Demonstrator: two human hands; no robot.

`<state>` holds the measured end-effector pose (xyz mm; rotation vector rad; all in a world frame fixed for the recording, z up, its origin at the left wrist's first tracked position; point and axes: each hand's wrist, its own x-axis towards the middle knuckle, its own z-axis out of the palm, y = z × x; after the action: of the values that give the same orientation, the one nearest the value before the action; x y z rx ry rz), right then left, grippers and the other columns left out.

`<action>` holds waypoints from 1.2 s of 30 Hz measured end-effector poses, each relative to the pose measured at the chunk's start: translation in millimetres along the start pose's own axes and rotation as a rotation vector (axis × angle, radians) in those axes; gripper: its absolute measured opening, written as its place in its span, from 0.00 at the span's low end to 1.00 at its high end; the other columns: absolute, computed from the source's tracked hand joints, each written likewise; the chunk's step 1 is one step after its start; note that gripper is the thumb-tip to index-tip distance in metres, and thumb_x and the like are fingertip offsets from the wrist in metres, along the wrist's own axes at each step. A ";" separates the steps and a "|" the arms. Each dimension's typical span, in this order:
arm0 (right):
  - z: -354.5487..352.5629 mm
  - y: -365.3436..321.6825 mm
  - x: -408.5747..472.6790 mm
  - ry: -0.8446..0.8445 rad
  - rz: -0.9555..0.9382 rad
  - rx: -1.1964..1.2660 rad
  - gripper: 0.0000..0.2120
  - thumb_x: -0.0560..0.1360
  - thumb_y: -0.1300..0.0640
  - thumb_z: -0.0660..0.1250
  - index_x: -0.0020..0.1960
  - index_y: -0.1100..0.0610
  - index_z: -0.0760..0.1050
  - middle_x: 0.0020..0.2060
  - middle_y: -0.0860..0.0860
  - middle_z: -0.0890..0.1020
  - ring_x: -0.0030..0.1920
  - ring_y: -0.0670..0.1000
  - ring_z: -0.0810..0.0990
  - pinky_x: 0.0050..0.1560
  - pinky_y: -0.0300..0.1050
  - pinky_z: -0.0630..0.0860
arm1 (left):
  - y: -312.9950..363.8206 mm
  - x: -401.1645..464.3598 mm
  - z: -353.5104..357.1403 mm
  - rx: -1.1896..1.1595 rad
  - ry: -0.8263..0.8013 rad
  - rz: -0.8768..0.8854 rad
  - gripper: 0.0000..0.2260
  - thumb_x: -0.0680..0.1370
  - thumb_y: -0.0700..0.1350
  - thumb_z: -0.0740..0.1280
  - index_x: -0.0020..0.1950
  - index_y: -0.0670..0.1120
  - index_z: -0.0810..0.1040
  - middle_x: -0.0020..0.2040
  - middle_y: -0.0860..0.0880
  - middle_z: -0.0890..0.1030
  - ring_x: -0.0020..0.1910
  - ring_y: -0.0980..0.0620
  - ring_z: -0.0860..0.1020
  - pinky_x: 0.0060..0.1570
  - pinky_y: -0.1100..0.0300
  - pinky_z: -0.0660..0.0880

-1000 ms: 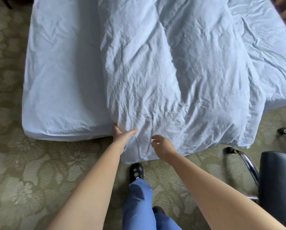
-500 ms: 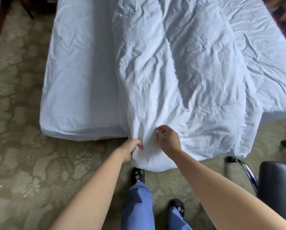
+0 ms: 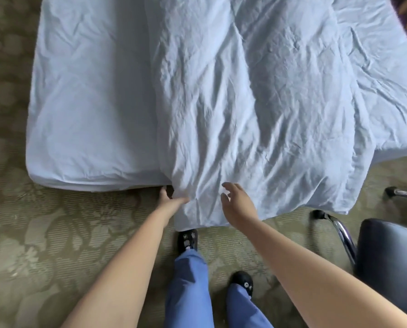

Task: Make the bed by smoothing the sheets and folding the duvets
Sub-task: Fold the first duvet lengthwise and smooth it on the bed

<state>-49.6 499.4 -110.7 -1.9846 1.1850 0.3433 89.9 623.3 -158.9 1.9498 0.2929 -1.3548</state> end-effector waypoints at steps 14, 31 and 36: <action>42.6 8.2 37.3 0.105 0.008 0.053 0.14 0.79 0.60 0.59 0.63 0.54 0.74 0.57 0.49 0.76 0.52 0.51 0.77 0.51 0.48 0.75 | 9.0 67.4 -0.1 0.082 -0.137 0.103 0.33 0.59 0.49 0.82 0.61 0.46 0.76 0.55 0.51 0.80 0.53 0.51 0.78 0.52 0.59 0.75; -15.7 40.1 -73.9 -0.079 -0.173 -0.119 0.35 0.75 0.47 0.67 0.76 0.53 0.57 0.74 0.49 0.62 0.73 0.52 0.61 0.70 0.48 0.61 | -23.7 -84.5 36.7 0.262 -0.258 0.200 0.30 0.61 0.54 0.80 0.60 0.48 0.76 0.55 0.50 0.81 0.52 0.53 0.79 0.51 0.59 0.75; -52.0 49.1 -120.8 -0.103 -0.218 -0.085 0.48 0.69 0.41 0.72 0.78 0.50 0.48 0.77 0.46 0.53 0.76 0.50 0.54 0.74 0.48 0.56 | -28.2 -145.9 56.9 0.081 -0.218 0.220 0.18 0.70 0.46 0.76 0.56 0.45 0.77 0.47 0.50 0.81 0.47 0.52 0.79 0.47 0.59 0.74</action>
<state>-162.4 523.7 -30.8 -2.1192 0.8936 0.3836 -27.6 635.9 -52.4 1.8179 -0.0798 -1.4336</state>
